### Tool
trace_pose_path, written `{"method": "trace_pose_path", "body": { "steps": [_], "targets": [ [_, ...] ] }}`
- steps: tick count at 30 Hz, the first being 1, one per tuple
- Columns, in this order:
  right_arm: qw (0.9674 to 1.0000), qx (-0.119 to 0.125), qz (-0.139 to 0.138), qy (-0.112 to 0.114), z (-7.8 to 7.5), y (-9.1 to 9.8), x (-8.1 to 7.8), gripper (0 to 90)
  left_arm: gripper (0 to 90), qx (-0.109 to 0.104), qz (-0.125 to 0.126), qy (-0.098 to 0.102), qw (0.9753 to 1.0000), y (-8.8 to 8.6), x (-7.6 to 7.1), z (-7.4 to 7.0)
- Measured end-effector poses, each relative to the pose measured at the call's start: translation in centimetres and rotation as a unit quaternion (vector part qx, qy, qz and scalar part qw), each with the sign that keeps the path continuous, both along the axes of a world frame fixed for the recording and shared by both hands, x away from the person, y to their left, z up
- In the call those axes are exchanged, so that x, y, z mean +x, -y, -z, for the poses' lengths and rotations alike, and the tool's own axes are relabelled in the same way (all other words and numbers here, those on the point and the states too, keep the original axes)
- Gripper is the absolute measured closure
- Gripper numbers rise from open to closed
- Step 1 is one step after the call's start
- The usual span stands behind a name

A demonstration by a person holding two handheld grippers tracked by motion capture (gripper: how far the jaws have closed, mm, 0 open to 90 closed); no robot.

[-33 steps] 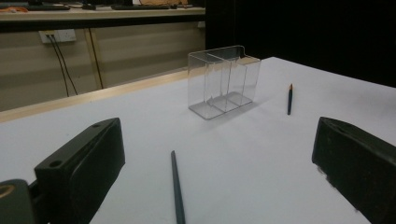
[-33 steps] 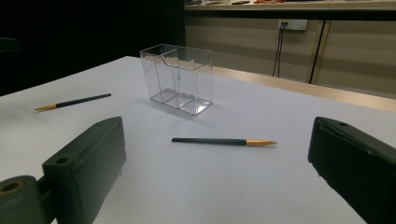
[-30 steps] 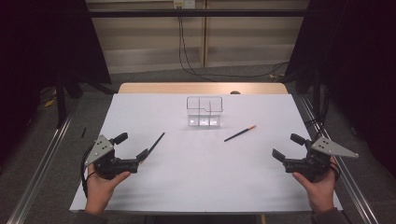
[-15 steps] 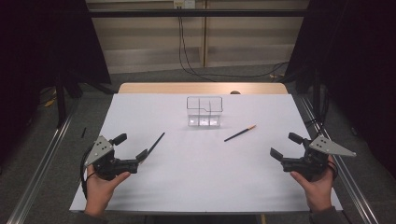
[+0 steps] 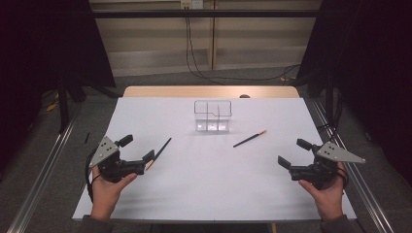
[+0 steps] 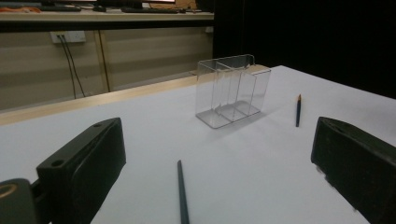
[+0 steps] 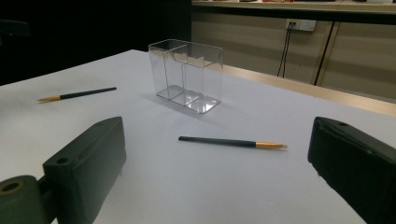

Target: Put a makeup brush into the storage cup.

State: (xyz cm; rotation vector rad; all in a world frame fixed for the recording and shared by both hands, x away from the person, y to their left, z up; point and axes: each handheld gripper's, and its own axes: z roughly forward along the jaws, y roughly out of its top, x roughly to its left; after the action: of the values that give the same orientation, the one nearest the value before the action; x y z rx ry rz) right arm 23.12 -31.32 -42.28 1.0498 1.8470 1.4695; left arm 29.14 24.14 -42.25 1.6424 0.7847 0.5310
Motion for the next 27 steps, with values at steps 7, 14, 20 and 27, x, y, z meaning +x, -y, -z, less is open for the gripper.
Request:
{"method": "trace_pose_path", "body": {
  "steps": [7,14,20,27],
  "targets": [
    [1.0000,0.001,-0.005,-0.001,0.0,-0.2,0.1,3.6,2.8,0.002,0.002,-0.006,1.0000,0.5,0.2,-0.1],
    [1.0000,-0.002,-0.003,0.003,-0.1,-0.2,0.0,3.6,3.3,0.002,0.003,-0.012,0.9999,0.4,0.6,-0.3],
    [1.0000,0.002,0.004,0.006,-0.3,-0.3,-0.1,3.7,3.4,0.003,0.001,-0.018,0.9998,0.6,1.2,-0.5],
    [1.0000,-0.003,0.001,0.006,-0.3,-0.2,-0.2,3.7,3.7,0.003,0.000,-0.018,0.9998,1.3,2.3,-0.5]
  ]
}}
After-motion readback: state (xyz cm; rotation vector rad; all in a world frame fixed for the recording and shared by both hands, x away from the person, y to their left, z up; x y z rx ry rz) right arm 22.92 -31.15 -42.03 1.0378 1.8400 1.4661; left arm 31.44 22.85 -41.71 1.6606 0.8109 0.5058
